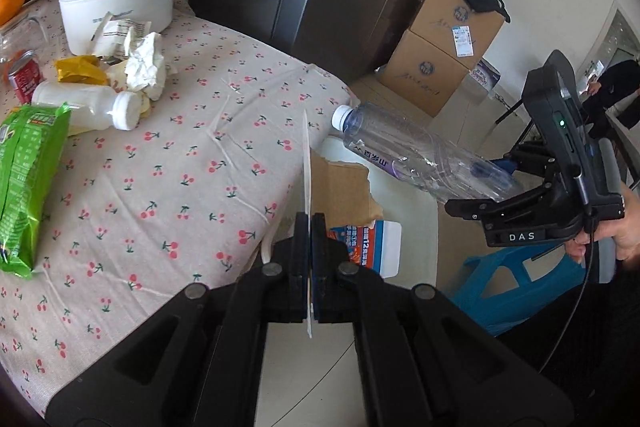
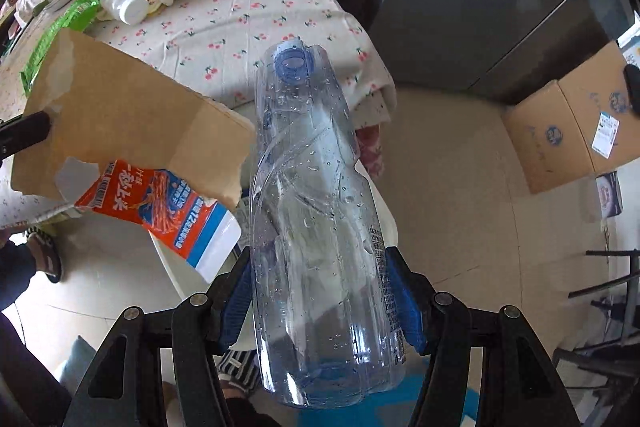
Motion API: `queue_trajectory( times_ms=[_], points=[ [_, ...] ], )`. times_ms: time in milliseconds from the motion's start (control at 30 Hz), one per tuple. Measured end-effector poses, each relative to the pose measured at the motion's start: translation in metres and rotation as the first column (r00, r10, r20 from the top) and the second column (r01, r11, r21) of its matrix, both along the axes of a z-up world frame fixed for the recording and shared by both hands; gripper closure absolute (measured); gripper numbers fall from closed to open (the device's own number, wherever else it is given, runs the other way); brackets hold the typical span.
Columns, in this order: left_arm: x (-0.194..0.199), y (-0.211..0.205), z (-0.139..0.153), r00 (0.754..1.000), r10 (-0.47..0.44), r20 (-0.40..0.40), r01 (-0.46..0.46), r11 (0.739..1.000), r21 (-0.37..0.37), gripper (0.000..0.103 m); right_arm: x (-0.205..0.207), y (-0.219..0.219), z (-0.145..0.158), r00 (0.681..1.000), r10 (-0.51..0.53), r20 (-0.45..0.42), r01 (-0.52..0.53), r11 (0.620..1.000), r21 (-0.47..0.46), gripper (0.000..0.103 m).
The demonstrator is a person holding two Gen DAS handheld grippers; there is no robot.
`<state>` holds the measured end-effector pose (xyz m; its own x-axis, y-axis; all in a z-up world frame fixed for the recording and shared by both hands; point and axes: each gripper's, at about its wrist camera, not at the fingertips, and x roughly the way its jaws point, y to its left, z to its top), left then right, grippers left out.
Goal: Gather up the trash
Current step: 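Carry the carton and clear bottle to the white bin and release both, then grasp the green snack bag with the left gripper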
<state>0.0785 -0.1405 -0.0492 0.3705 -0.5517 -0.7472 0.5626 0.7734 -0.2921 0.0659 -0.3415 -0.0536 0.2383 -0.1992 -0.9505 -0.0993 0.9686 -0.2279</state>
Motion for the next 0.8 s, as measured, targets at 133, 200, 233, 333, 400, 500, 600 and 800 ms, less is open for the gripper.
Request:
queue_trajectory(
  times_ms=[133,200,233,333,400,500,600,800],
  points=[
    [-0.001,-0.031,-0.021,0.998,-0.059,0.021,0.057,0.995,0.08,0.102,-0.008,-0.006,-0.015,0.998,0.001,-0.065,-0.002,1.0,-0.014,0.039],
    [0.0,-0.041,-0.032,0.997,-0.077,0.027,0.073,0.99,0.12,0.102,-0.012,-0.01,-0.025,0.995,-0.002,-0.101,0.0,1.0,-0.012,0.04],
    [0.0,-0.044,-0.037,0.996,-0.082,0.026,0.078,0.988,0.132,0.102,-0.015,-0.012,-0.03,0.993,-0.001,-0.116,0.0,1.0,-0.01,0.04],
    [0.003,-0.05,-0.049,0.996,-0.091,0.021,0.086,0.982,0.168,0.101,-0.017,-0.015,-0.036,0.991,-0.002,-0.133,0.002,1.0,0.005,0.04],
    [0.005,-0.052,-0.055,0.996,-0.092,0.013,0.088,0.977,0.193,0.101,-0.018,-0.015,-0.036,0.991,-0.004,-0.134,0.005,1.0,0.006,0.04],
    [0.005,-0.053,-0.062,0.996,-0.09,0.007,0.086,0.971,0.223,0.101,-0.019,-0.015,-0.038,0.991,-0.006,-0.134,0.006,1.0,0.005,0.04],
    [0.004,-0.051,-0.065,0.997,-0.083,0.003,0.08,0.967,0.242,0.101,-0.017,-0.016,-0.039,0.991,-0.007,-0.132,0.008,1.0,0.009,0.04],
    [0.005,-0.041,-0.06,0.999,-0.048,-0.008,0.049,0.966,0.252,0.054,-0.015,-0.024,-0.033,0.994,-0.029,-0.11,0.036,0.998,0.06,0.038]
  ],
)
